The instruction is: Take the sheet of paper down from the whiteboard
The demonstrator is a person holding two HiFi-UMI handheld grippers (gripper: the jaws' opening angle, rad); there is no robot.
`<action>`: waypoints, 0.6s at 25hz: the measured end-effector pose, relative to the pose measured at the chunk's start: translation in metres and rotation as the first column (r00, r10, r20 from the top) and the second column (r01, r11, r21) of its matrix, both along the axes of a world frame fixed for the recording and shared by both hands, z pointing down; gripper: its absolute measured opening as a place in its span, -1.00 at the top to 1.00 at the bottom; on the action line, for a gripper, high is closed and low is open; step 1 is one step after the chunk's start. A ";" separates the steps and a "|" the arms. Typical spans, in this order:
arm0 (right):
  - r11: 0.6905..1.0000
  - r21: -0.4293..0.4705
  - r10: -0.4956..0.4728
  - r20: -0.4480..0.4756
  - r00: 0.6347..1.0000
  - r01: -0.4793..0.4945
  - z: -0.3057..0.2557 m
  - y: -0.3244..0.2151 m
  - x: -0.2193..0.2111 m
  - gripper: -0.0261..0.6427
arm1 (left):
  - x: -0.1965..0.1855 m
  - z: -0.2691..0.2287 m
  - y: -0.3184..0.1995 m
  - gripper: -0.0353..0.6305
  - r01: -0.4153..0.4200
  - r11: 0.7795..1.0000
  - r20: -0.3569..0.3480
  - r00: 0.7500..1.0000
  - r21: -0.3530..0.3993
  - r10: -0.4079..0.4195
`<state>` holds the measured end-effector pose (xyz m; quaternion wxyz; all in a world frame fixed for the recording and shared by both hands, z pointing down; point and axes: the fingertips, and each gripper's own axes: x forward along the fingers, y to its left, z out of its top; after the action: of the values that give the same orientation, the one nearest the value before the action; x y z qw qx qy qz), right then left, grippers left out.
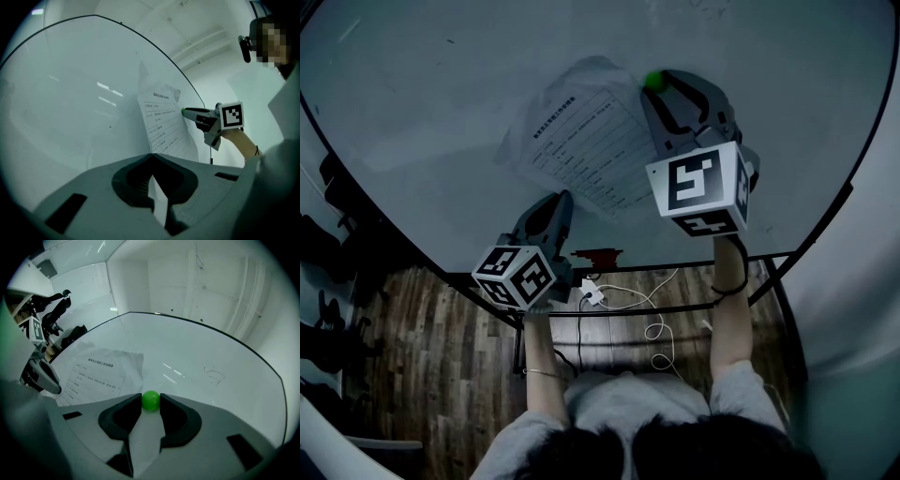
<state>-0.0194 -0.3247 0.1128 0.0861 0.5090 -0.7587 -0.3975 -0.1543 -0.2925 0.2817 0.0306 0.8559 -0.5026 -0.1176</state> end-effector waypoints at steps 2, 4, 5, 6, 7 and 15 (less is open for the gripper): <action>1.000 0.005 -0.002 0.000 1.000 0.002 -0.004 0.003 -0.002 0.56 | -0.004 0.000 0.004 0.88 0.009 1.000 0.016 1.000 -0.005 -0.009; 1.000 0.008 -0.008 0.004 1.000 0.008 -0.008 0.005 -0.004 0.56 | -0.006 -0.003 0.007 0.88 0.006 1.000 0.002 1.000 -0.005 -0.006; 1.000 0.008 -0.012 0.007 1.000 0.012 -0.009 0.004 -0.004 0.56 | -0.007 -0.003 0.007 0.88 0.006 1.000 -0.005 1.000 -0.005 -0.006; 1.000 0.007 -0.017 0.010 1.000 0.017 -0.009 0.003 -0.004 0.56 | -0.007 -0.003 0.006 0.88 0.009 1.000 -0.007 1.000 -0.006 -0.009; 1.000 0.006 -0.024 0.015 1.000 0.024 -0.008 0.002 -0.004 0.56 | -0.008 -0.003 0.006 0.88 0.011 1.000 -0.009 1.000 -0.008 -0.012; 0.995 -0.013 -0.094 0.063 0.994 0.095 -0.008 0.002 -0.003 0.54 | -0.005 -0.003 0.011 0.88 0.028 1.000 -0.025 0.999 -0.010 -0.028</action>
<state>-0.0224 -0.3228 0.1045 0.0477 0.4840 -0.7874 -0.3788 -0.1593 -0.2819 0.2783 0.0394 0.8471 -0.5147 -0.1262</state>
